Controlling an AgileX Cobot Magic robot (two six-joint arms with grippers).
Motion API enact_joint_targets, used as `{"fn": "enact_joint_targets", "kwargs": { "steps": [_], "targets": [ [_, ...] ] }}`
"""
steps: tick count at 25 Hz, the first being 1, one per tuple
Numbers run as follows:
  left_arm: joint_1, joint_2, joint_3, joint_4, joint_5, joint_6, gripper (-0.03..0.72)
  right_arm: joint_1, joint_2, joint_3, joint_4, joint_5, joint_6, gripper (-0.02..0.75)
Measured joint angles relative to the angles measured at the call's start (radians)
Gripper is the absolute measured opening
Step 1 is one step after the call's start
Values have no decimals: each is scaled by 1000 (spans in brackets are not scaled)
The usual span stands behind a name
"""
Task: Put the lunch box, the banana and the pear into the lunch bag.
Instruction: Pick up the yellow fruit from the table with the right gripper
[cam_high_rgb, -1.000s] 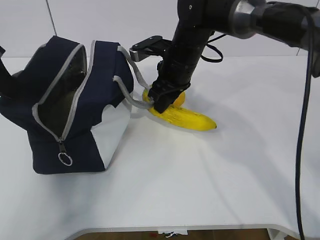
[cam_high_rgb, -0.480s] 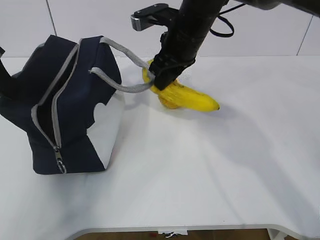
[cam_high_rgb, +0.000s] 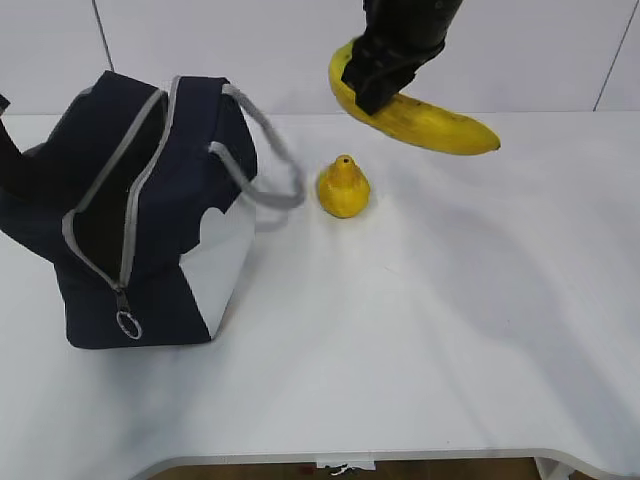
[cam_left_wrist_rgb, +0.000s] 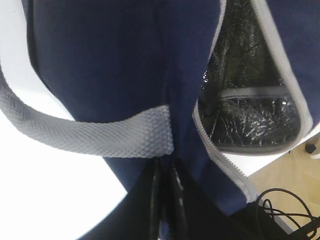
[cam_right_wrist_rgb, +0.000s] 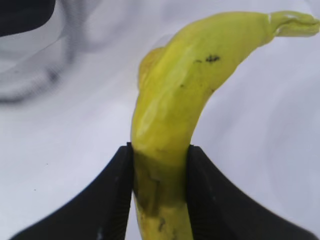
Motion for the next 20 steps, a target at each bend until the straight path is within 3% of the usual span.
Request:
{"fn": "enact_joint_targets", "kwargs": {
  "steps": [4, 7, 14, 20],
  "targets": [
    [0, 0, 0, 0, 2, 0, -4, 0, -43, 0, -24, 2, 27, 255],
    [0, 0, 0, 0, 2, 0, -4, 0, -64, 0, 48, 4, 90, 255],
    [0, 0, 0, -37, -6, 0, -4, 0, -73, 0, 546, -1, 125, 255],
    [0, 0, 0, -43, -8, 0, -4, 0, -73, 0, 880, -189, 129, 255]
  ]
}}
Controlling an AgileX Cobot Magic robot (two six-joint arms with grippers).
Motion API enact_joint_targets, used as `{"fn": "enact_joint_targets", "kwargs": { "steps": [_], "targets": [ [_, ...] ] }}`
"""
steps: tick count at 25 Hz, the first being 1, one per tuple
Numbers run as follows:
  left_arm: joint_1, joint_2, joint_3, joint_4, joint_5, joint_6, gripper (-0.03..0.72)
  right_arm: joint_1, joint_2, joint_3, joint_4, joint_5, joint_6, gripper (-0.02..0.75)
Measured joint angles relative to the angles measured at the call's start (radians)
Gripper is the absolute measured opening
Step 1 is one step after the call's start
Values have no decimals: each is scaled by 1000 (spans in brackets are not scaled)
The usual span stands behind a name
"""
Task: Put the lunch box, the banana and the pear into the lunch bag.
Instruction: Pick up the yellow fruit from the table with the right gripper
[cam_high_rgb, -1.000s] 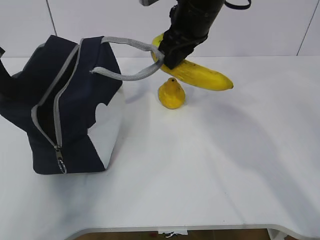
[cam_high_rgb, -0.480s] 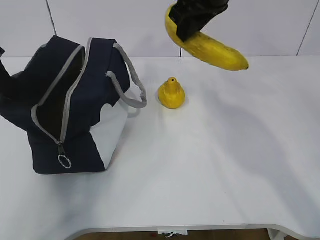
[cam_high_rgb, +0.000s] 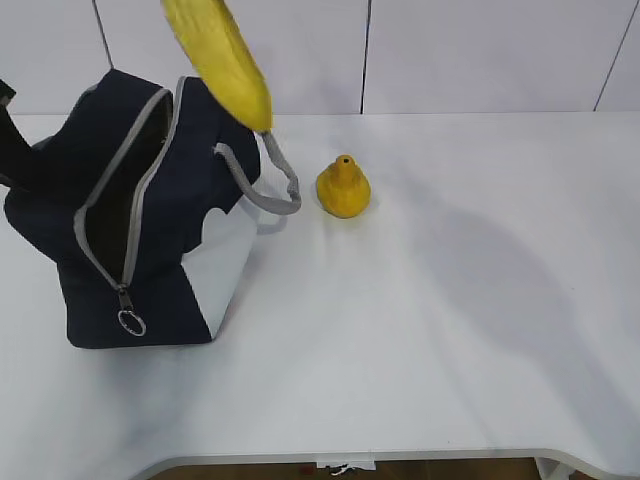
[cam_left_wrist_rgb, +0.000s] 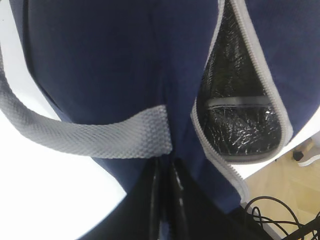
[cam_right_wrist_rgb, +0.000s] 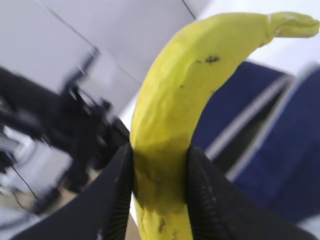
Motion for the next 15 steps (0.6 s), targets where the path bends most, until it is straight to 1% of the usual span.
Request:
{"fn": "enact_joint_targets", "kwargs": {
  "steps": [4, 7, 11, 15],
  "targets": [
    [0, 0, 0, -1, 0, 0, -4, 0, 21, 0, 194, -107, 0, 255],
    [0, 0, 0, -1, 0, 0, -4, 2, 68, 0, 319, -134, -13, 255],
    [0, 0, 0, -1, 0, 0, -4, 20, 138, 0, 427, -150, -33, 255],
    [0, 0, 0, -2, 0, 0, -4, 34, 187, 0, 512, -173, -101, 255]
  ]
}}
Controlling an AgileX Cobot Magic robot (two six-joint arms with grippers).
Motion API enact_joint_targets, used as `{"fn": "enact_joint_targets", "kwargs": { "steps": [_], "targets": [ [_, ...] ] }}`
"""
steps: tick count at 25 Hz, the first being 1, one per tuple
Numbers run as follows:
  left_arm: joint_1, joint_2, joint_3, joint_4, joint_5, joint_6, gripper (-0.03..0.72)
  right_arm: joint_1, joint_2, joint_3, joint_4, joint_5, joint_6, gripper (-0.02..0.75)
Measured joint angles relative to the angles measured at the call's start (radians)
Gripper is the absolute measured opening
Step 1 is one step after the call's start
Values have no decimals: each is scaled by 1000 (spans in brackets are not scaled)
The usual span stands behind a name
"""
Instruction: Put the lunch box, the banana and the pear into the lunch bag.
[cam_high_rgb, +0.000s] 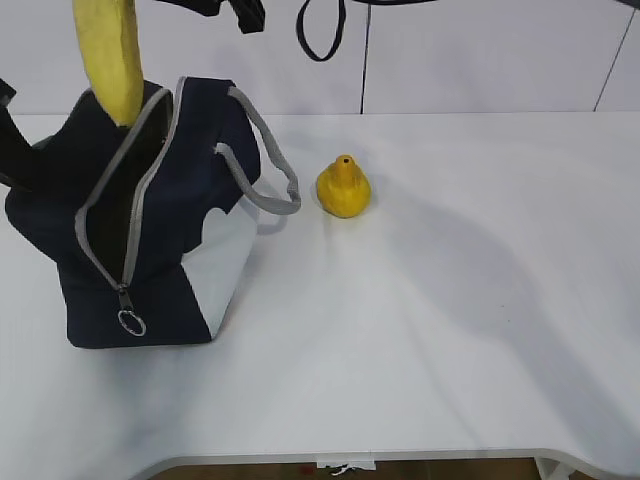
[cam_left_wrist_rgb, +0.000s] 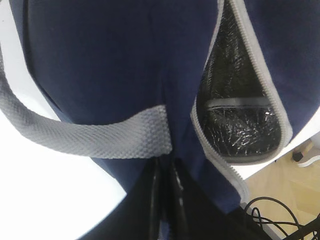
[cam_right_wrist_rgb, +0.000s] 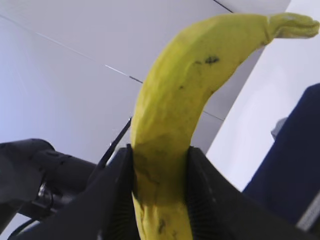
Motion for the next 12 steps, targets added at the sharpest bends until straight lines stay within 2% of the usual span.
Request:
{"fn": "enact_joint_targets", "kwargs": {
  "steps": [4, 12],
  "targets": [
    [0, 0, 0, -1, -2, 0, -4, 8, 41, 0, 53, -40, -49, 255],
    [0, 0, 0, 1, -8, 0, -4, 8, 118, 0, 69, -62, -113, 255]
  ]
}}
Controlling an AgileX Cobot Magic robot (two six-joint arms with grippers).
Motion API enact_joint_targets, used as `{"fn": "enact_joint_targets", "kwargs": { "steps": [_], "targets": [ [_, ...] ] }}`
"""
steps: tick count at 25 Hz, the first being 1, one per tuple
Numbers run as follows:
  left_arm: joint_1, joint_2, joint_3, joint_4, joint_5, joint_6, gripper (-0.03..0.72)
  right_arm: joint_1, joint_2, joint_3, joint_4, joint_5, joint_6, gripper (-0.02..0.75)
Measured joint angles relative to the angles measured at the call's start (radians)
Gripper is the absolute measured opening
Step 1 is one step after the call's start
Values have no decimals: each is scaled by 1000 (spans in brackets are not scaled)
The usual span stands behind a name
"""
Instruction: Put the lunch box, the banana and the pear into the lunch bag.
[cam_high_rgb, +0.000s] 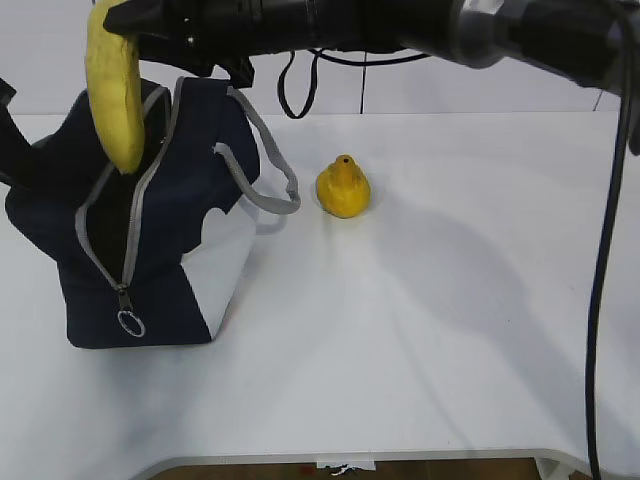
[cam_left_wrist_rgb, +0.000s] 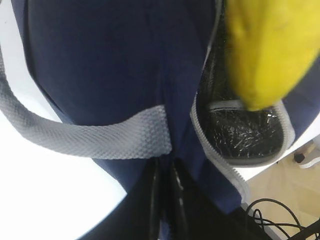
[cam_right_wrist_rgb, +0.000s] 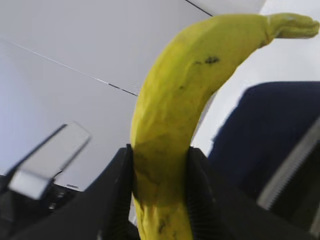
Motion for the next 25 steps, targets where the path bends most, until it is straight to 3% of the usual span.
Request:
{"fn": "enact_joint_targets", "kwargs": {
  "steps": [14, 18, 21, 25],
  "targets": [
    [0, 0, 0, 0, -22, 0, -4, 2, 18, 0, -261, 163, 15, 255],
    [0, 0, 0, 0, -22, 0, -4, 2, 18, 0, -286, 166, 19, 261],
    [0, 0, 0, 0, -22, 0, -4, 2, 18, 0, -314, 169, 31, 319],
    [0, 0, 0, 0, -22, 0, -4, 2, 18, 0, -329, 194, 48, 459]
  ]
}}
